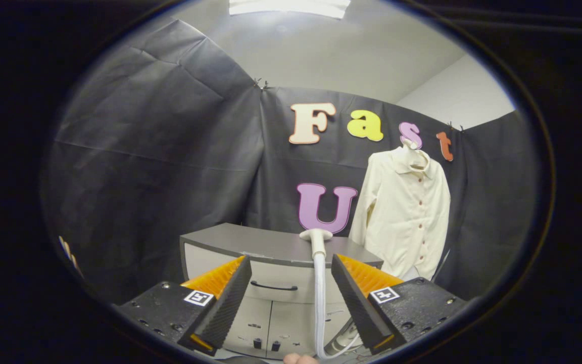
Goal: Iron the clothes twice with a garment steamer, once on the left side and once on the right side.
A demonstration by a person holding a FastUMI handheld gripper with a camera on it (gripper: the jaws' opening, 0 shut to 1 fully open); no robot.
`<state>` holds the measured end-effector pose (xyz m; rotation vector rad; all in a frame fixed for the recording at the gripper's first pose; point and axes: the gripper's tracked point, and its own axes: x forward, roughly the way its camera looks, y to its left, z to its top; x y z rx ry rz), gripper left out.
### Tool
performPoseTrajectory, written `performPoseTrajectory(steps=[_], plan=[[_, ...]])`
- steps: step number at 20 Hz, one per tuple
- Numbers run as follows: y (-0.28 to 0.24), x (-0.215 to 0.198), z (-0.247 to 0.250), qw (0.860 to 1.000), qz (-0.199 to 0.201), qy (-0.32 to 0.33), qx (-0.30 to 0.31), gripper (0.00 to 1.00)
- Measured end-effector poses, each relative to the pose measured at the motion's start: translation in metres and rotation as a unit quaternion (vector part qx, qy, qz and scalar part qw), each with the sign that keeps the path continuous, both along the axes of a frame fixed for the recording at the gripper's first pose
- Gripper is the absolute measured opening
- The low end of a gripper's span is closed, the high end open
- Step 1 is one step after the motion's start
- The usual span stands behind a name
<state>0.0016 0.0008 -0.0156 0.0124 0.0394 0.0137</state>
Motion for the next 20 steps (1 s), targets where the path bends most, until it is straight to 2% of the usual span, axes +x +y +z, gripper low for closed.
performPoseTrajectory(steps=[9, 14, 20], plan=[[-0.006, 0.021, -0.005, 1.0, 0.004, 0.009, -0.009, 0.97], [-0.008, 0.065, -0.023, 0.999, 0.015, 0.042, 0.014, 0.97], [-0.021, 0.124, -0.033, 0.998, 0.01, 0.058, 0.035, 0.97]])
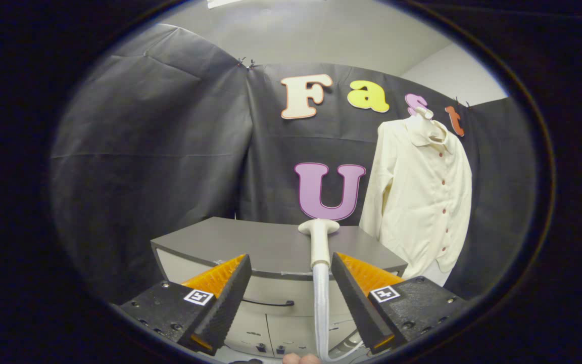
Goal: Iron the clothes twice with a garment steamer, once on the left side and once on the right side.
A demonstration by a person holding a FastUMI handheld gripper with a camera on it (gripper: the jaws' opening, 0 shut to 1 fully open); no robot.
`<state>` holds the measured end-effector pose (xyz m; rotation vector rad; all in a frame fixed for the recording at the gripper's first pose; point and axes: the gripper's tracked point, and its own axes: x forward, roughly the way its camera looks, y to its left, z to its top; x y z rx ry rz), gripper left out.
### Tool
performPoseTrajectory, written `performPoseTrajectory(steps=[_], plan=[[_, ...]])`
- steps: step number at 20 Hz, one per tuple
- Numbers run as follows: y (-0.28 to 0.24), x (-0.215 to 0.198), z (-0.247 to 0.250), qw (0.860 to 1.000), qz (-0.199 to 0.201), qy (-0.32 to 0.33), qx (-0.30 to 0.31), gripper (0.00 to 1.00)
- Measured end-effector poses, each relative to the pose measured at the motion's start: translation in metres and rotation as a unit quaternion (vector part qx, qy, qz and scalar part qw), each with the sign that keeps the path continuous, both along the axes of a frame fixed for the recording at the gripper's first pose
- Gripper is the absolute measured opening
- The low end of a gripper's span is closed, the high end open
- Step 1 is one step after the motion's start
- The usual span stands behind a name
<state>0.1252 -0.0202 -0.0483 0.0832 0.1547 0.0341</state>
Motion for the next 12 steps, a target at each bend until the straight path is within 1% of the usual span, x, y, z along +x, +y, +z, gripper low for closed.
performPoseTrajectory(steps=[5, 9, 12], plan=[[-0.014, 0.049, -0.02, 1.0, -0.01, 0.015, -0.015, 0.97], [-0.035, 0.09, -0.039, 0.998, -0.027, 0.046, -0.028, 0.97], [-0.038, 0.112, -0.056, 0.996, -0.026, 0.083, -0.013, 0.97]])
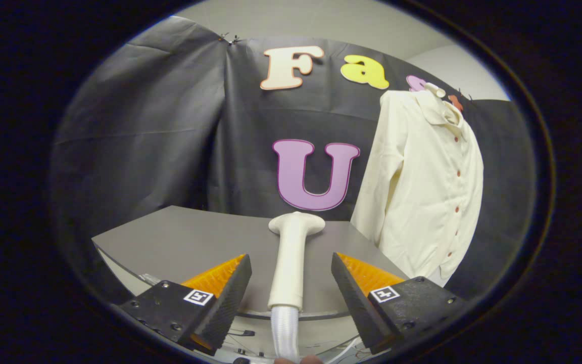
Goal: Iron the clothes twice with a garment steamer, once on the left side and once on the right side.
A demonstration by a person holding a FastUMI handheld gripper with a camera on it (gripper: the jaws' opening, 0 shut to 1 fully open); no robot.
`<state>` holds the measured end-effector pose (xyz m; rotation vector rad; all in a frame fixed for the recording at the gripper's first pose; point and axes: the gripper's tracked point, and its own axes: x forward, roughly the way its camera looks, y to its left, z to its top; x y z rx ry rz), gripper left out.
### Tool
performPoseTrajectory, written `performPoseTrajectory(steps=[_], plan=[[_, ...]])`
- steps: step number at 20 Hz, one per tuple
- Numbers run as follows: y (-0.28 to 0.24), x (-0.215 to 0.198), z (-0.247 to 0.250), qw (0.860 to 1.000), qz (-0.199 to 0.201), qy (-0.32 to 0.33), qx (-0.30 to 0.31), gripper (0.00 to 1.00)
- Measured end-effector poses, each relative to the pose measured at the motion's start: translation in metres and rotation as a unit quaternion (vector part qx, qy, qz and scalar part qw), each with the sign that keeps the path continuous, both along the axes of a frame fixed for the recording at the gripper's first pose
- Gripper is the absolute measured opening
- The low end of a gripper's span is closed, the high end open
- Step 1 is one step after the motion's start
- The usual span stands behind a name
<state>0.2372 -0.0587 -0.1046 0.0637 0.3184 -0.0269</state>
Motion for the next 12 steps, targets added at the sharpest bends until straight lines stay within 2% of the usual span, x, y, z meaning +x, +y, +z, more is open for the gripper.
performPoseTrajectory(steps=[7, 12], plan=[[0.006, 0.033, -0.021, 0.999, -0.002, 0.048, 0.003, 0.94], [0.007, 0.039, -0.042, 0.996, -0.001, 0.084, -0.004, 0.79]])
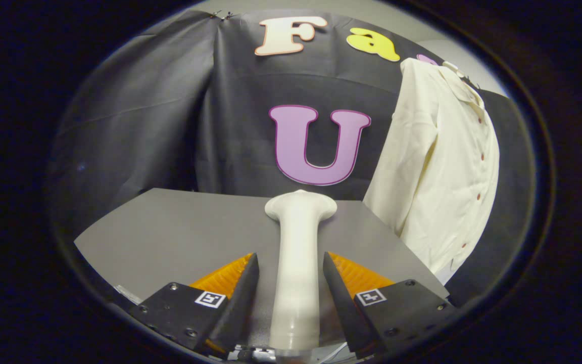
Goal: Iron the clothes twice with a garment steamer, once on the left side and once on the right side.
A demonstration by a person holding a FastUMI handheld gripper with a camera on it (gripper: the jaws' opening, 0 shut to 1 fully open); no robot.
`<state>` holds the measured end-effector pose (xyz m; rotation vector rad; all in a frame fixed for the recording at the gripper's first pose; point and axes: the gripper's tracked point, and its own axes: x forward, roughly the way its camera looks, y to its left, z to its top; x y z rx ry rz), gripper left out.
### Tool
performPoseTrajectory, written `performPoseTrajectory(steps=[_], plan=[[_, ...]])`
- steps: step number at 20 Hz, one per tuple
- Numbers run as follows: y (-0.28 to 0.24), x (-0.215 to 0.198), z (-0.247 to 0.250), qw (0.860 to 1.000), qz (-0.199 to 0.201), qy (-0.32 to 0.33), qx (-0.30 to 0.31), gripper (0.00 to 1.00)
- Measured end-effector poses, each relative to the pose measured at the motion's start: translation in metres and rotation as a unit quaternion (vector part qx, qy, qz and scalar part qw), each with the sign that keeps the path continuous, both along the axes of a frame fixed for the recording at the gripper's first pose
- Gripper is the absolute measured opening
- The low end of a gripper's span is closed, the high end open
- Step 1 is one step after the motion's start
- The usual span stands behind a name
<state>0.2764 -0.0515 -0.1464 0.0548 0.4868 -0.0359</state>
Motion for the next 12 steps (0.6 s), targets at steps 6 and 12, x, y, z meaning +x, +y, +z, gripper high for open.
performPoseTrajectory(steps=[6, 12], plan=[[-0.003, 0.002, -0.004, 0.999, -0.015, 0.012, 0.028, 0.47], [-0.003, -0.005, 0.011, 0.999, -0.022, -0.028, 0.039, 0.37]])
